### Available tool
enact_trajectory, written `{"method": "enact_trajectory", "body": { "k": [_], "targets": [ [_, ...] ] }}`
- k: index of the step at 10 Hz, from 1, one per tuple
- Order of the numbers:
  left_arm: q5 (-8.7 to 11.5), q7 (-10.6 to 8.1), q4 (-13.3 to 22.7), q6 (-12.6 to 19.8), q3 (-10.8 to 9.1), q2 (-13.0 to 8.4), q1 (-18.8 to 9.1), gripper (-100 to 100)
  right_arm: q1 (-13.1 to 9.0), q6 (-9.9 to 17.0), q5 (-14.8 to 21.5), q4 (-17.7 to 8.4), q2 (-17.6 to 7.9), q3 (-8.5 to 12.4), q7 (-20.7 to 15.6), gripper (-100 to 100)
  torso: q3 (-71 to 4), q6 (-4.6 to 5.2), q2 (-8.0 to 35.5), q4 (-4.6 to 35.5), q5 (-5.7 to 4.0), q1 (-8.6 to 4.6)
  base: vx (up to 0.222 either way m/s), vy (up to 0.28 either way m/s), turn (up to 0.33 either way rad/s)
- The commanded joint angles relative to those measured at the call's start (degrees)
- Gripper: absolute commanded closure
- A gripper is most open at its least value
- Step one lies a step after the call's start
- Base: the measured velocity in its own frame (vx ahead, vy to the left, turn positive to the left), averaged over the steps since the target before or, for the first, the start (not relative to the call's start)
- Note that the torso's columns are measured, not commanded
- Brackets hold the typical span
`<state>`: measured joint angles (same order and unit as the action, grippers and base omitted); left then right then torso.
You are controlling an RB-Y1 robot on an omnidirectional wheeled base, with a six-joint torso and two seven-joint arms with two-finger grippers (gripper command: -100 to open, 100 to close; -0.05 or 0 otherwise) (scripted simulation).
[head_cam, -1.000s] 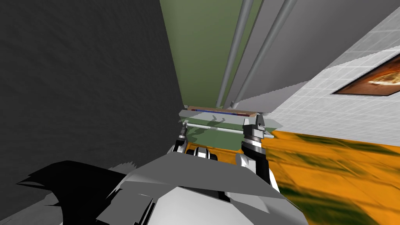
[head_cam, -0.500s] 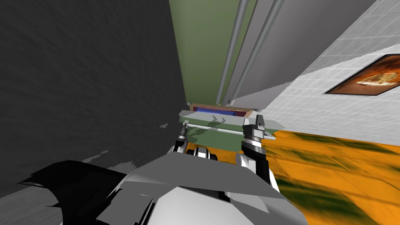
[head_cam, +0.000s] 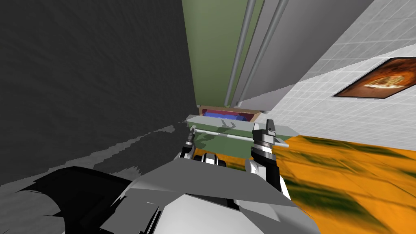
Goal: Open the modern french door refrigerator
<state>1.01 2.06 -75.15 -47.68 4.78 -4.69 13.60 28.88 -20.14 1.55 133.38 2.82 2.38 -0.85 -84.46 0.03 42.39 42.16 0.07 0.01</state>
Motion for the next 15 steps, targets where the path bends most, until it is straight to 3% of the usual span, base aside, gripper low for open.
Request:
{"method": "enact_trajectory", "body": {
  "k": [1, 8, 9, 10, 15],
  "targets": [
    [0.0, -0.22, -2.5, 3.0, 0.00, -0.3, -0.4, -100, 0.0, 0.0, 0.0, 0.0, 0.0, 0.0, 0.0, 0, 0.0, -0.02, 0.0, 0.0, -0.01, 0.09, -0.140, 0.008, 0.019],
    [0.4, -0.87, -9.6, 13.0, -0.81, -1.3, -3.5, -100, 0.0, 0.0, 0.0, 0.0, 0.0, 0.0, 0.0, 0, 0.2, -0.07, 0.4, 0.5, -0.25, -0.15, -0.034, -0.012, 0.012],
    [0.4, -0.88, -9.1, 12.9, -0.55, -1.3, -2.4, -100, 0.0, 0.0, 0.0, 0.0, 0.0, 0.0, 0.0, 0, 0.2, -0.11, 0.5, 0.7, -0.35, -0.22, -0.014, -0.005, 0.000],
    [0.4, -0.95, -9.2, 13.5, -0.55, -1.3, -2.3, 0, 0.0, 0.0, 0.0, 0.0, 0.0, 0.0, 0.0, 0, 0.2, -0.08, 0.4, 0.5, -0.28, -0.21, 0.000, 0.000, 0.000],
    [0.4, -1.09, -8.7, 13.9, -0.46, -1.4, -1.9, 0, 0.0, 0.0, 0.0, 0.0, 0.0, 0.0, 0.0, 0, -0.1, -0.03, -0.1, 0.2, -0.12, -0.07, 0.000, 0.000, 0.000]
  ]
}}
